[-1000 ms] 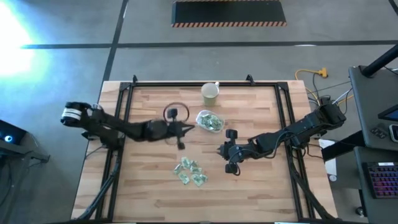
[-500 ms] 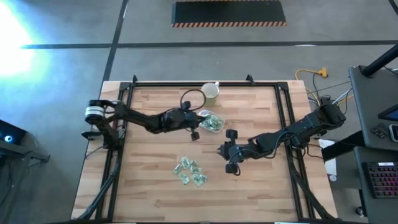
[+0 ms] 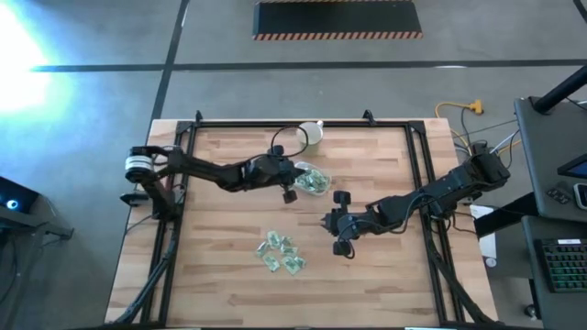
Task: Pick and place items into bin
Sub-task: Put the green stevia packet into the transparent bin
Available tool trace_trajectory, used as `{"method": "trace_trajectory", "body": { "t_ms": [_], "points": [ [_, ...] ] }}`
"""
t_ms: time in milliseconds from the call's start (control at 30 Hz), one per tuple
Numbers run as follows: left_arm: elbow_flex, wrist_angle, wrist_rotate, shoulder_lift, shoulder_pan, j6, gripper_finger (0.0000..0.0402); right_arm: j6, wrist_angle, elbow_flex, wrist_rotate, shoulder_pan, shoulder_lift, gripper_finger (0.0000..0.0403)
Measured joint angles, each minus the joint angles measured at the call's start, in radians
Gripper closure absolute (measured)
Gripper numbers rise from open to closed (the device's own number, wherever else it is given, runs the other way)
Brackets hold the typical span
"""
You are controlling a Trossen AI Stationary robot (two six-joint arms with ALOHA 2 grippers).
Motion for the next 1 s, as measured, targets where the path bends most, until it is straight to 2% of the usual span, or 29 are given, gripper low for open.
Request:
{"method": "trace_trajectory", "body": {
  "t_ms": [200,333,600,733,867,1000],
  "points": [
    [-0.027,-0.295,0.005,-0.169,-0.042,0.002,0.0401,0.001,0.0,-0.013,0.0,0.0,0.0,0.0346],
    [-0.092,-0.399,0.004,-0.298,-0.121,-0.004,0.0401,0.009,0.025,-0.021,-0.022,0.0,0.0,0.0346],
    [-0.275,-0.398,0.01,-0.475,-0.366,-0.036,0.0401,-0.067,0.278,-0.081,-0.223,0.001,0.0,0.0346],
    [-0.338,-0.363,0.009,-0.505,-0.458,-0.132,0.0401,-0.1,0.295,-0.087,-0.341,0.001,0.004,0.0346],
    [-0.37,-0.352,0.009,-0.502,-0.517,-0.182,0.0401,-0.053,0.342,-0.085,-0.458,0.003,0.043,0.0346],
    [-0.369,-0.348,0.005,-0.499,-0.531,-0.183,0.0401,0.018,0.427,-0.062,-0.491,0.005,0.128,0.0346]
  ]
}}
